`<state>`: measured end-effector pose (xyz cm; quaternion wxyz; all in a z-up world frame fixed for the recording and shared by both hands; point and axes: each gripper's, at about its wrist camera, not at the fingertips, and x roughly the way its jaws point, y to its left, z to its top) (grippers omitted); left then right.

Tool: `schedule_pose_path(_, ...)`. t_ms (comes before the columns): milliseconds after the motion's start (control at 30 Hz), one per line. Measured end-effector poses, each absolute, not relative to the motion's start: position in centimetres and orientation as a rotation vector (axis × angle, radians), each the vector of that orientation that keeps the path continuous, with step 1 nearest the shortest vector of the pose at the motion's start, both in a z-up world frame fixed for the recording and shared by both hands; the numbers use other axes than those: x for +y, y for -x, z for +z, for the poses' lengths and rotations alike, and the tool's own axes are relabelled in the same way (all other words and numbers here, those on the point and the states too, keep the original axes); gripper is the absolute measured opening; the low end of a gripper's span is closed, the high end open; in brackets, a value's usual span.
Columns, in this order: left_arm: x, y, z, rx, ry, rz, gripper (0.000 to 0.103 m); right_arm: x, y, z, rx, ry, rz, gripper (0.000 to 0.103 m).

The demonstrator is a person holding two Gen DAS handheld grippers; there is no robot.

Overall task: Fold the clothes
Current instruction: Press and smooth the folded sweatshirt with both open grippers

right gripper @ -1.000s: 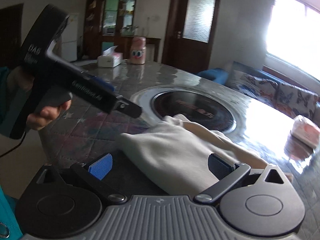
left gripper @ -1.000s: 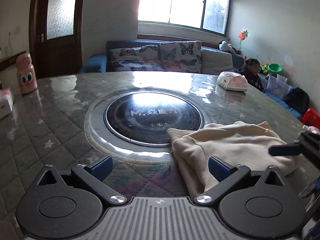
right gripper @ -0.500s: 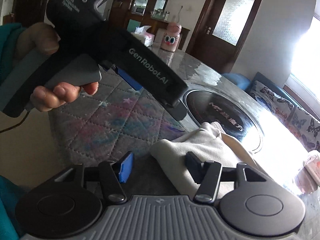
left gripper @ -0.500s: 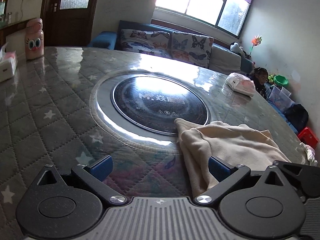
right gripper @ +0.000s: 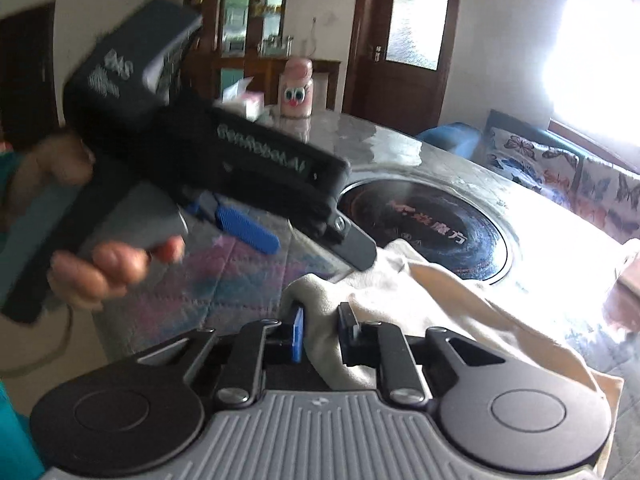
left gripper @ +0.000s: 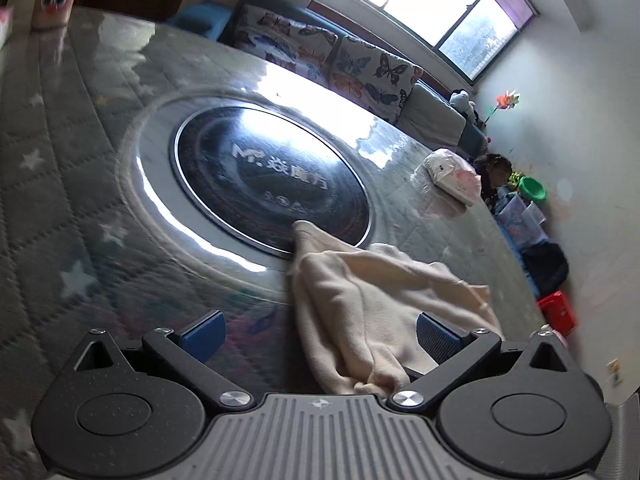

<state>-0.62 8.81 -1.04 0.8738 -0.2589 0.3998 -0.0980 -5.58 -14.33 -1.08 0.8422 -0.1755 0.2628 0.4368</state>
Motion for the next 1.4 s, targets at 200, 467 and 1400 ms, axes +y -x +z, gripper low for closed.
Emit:
schedule_pose_path(200, 7.9, -0.8, -1.9, 0.897, 0.668, -0.244, 0.102, -16.4, 4.5, 0.2, 0.559, 0.266, 0.937, 0.015)
schedule_pose_path(467, 7.1, -1.7, -2.5, 0.924, 0.717, -0.287, 0.08, -17.6, 4.2, 0.4, 0.555, 0.232, 0.958, 0.015)
schedule_pose_path(1400, 6.3, -2.3, -3.4, 0.948, 0.693, -0.254, 0.033, -29.6, 2.7, -0.2, 0.54, 0.078, 0.665, 0.041)
